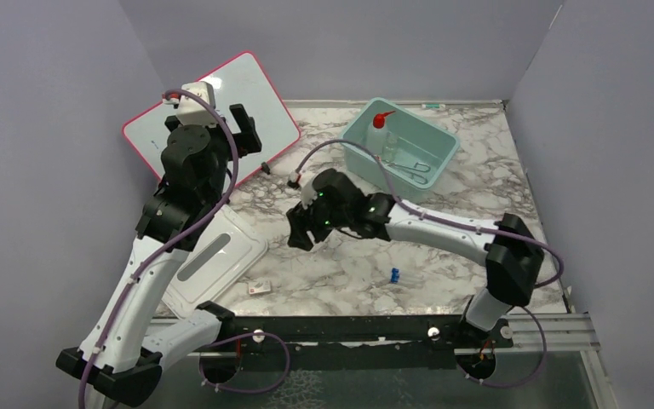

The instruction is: Organize the chemistry lab equipment

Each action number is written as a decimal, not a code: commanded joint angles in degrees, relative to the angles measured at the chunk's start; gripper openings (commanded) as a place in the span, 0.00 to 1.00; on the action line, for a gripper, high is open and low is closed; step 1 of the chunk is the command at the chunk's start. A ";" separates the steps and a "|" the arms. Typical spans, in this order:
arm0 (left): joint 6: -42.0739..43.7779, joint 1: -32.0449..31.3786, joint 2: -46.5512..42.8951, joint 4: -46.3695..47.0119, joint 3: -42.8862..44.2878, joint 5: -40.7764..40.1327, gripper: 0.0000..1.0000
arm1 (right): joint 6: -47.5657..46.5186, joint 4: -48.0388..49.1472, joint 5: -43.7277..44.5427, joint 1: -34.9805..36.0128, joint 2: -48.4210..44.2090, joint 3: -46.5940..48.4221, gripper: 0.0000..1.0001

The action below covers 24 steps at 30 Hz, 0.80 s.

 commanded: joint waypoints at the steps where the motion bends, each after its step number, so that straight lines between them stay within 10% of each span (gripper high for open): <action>1: 0.50 -0.23 -2.08 -2.03 0.24 -2.34 0.90 | 2.63 3.50 8.16 6.86 7.96 3.37 0.64; 10: -0.48 -0.23 -5.26 -3.56 -1.32 -1.67 0.90 | 8.63 -1.55 21.71 9.58 14.00 8.60 0.64; 24: -2.62 -0.23 -4.93 -3.30 -6.51 3.68 0.90 | 21.29 -27.39 37.85 5.38 -1.24 -4.45 0.63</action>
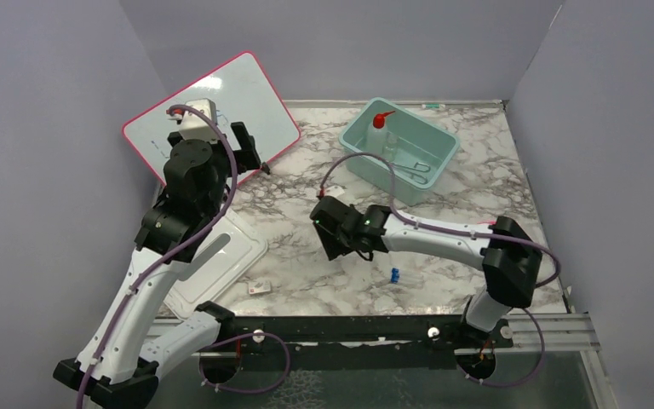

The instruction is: Organize the chemistry lab equipment

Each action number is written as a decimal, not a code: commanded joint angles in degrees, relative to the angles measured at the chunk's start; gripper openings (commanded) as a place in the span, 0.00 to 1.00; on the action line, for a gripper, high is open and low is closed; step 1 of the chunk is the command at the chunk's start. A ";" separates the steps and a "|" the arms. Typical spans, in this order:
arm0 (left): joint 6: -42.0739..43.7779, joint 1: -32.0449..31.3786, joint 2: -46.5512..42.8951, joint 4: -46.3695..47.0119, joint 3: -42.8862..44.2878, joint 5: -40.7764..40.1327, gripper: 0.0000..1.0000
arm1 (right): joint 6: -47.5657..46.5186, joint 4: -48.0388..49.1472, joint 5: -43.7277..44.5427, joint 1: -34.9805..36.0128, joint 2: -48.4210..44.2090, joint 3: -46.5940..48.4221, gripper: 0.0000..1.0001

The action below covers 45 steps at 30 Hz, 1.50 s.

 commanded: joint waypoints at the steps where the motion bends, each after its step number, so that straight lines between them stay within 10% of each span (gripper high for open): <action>1: -1.66 -0.23 0.08 0.43 -2.32 4.40 0.90 | 6.70 -12.09 5.12 -2.66 -9.25 -5.47 0.63; 16: -9.56 -0.23 1.84 5.78 -11.75 17.94 0.90 | 23.10 -23.05 -3.33 -9.51 -24.70 -22.48 0.57; 45: -12.37 -0.23 5.74 7.38 -13.59 21.76 0.90 | 11.16 -11.25 -7.59 -21.51 -19.35 -28.94 0.45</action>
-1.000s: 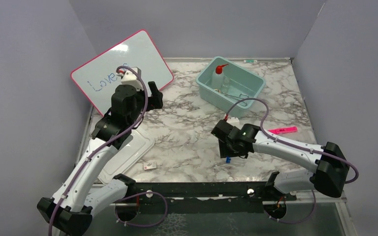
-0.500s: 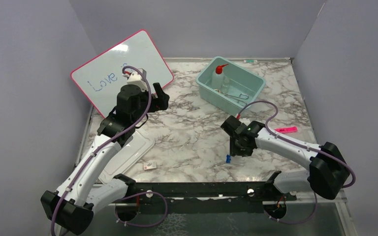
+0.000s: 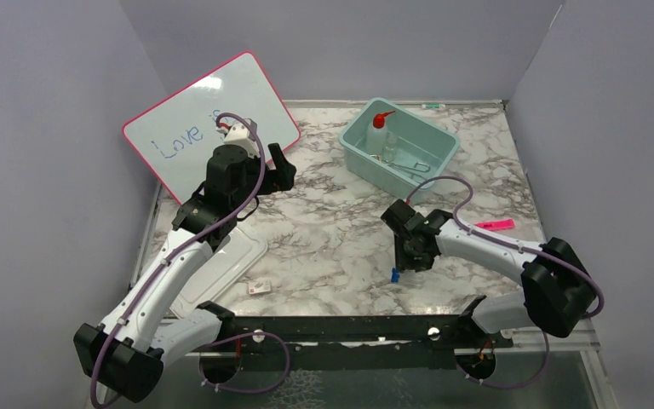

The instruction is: Organize the chemistry lab equipment

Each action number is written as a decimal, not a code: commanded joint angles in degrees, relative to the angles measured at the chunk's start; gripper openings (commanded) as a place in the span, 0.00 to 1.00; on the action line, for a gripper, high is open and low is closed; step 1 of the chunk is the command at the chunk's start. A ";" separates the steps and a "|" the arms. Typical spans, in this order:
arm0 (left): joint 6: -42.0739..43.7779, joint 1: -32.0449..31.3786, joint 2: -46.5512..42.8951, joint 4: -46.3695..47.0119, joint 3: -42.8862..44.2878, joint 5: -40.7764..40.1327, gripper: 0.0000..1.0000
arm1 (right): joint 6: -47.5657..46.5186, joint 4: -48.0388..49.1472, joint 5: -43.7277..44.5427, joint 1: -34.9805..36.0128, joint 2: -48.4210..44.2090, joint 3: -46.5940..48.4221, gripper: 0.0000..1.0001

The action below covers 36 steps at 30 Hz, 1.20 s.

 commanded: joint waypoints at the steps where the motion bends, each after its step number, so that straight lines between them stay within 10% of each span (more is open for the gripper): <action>1: -0.99 -0.23 0.08 1.77 -0.23 1.48 0.90 | -2.39 2.36 -1.49 -0.47 1.26 -0.72 0.45; 23: -1.14 -0.23 0.55 1.87 -0.12 1.26 0.90 | -10.82 10.42 0.84 -2.01 8.37 1.82 0.46; 36: -2.21 -0.23 1.21 5.62 -3.55 6.71 0.90 | -17.01 11.61 7.60 -2.32 10.41 10.07 0.17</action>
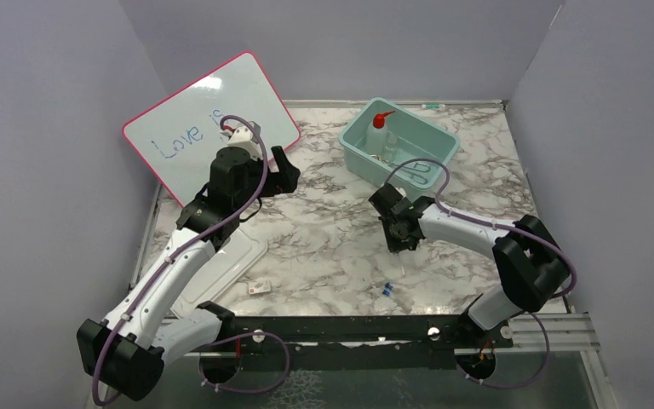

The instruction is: Organize the chemistry lab equipment

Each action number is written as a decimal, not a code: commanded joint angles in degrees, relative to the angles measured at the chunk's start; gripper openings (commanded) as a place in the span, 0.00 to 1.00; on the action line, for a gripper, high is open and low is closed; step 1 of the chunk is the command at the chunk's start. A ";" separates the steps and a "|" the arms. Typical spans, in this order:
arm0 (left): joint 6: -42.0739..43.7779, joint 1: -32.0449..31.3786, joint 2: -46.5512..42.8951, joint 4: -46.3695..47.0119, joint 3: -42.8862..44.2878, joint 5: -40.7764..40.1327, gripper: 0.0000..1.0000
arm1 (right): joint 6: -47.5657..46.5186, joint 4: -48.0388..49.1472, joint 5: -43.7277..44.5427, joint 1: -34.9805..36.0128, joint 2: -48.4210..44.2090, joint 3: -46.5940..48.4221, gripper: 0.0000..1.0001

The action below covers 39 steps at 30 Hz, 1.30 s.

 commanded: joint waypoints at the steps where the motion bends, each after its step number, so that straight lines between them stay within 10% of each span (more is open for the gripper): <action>1: -1.56 -0.23 0.73 4.45 -2.57 6.01 0.90 | -2.52 2.46 7.93 -0.32 -1.17 4.15 0.17; 14: -8.42 -2.29 6.25 28.78 -13.75 31.01 0.84 | 12.24 10.41 2.15 -0.34 -15.62 6.72 0.16; 28: -3.90 -10.80 14.67 39.64 -13.63 35.20 0.75 | 29.30 23.48 -7.54 -0.35 -19.74 5.02 0.17; 39: -0.13 -13.19 18.87 41.50 -12.21 32.18 0.35 | 29.26 25.29 -11.58 -0.35 -19.68 4.34 0.18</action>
